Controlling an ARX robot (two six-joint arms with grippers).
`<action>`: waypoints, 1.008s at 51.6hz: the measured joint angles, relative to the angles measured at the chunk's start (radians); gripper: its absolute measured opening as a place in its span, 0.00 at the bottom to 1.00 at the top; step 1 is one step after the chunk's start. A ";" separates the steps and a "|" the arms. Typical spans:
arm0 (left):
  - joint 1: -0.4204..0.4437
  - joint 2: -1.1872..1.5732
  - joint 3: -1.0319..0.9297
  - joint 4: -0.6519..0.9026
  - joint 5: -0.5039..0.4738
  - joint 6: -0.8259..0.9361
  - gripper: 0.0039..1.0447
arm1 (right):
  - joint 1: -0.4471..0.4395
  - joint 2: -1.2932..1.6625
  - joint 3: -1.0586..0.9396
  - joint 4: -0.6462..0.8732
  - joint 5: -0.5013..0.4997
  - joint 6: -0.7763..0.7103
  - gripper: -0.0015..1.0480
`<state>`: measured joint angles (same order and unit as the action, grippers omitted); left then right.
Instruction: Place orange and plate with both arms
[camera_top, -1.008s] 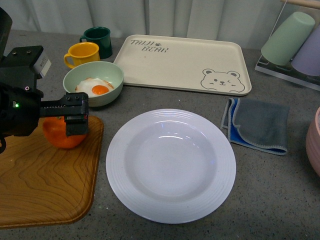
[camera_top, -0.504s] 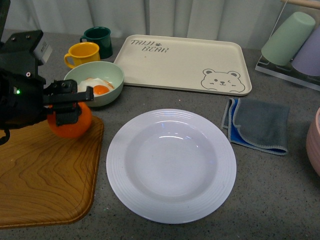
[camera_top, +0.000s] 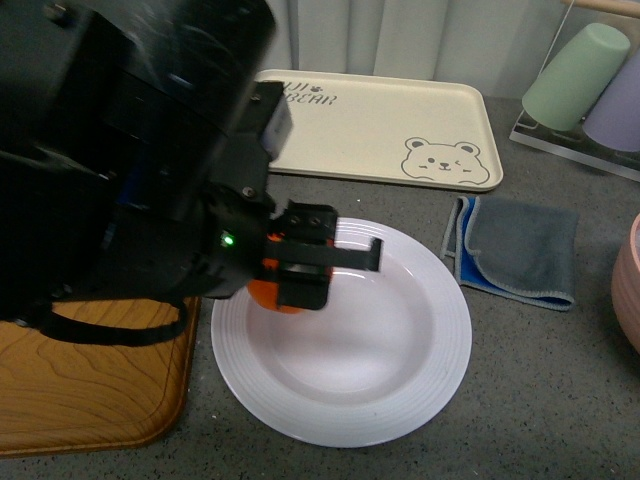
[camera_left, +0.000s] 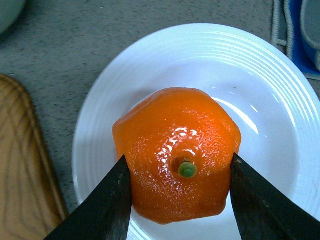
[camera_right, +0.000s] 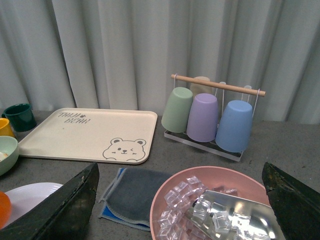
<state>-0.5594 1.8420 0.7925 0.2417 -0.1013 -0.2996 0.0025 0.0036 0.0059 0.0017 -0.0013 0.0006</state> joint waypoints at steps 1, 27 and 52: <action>-0.005 0.005 0.002 0.001 0.000 -0.002 0.45 | 0.000 0.000 0.000 0.000 0.000 0.000 0.91; -0.043 0.133 0.074 -0.027 -0.011 -0.070 0.63 | 0.000 0.000 0.000 0.000 0.000 0.000 0.91; -0.026 -0.079 0.028 -0.022 -0.029 -0.105 0.94 | 0.000 0.000 0.000 0.000 0.000 0.000 0.91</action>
<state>-0.5850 1.7626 0.8204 0.2195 -0.1299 -0.4046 0.0025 0.0036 0.0059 0.0017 -0.0013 0.0006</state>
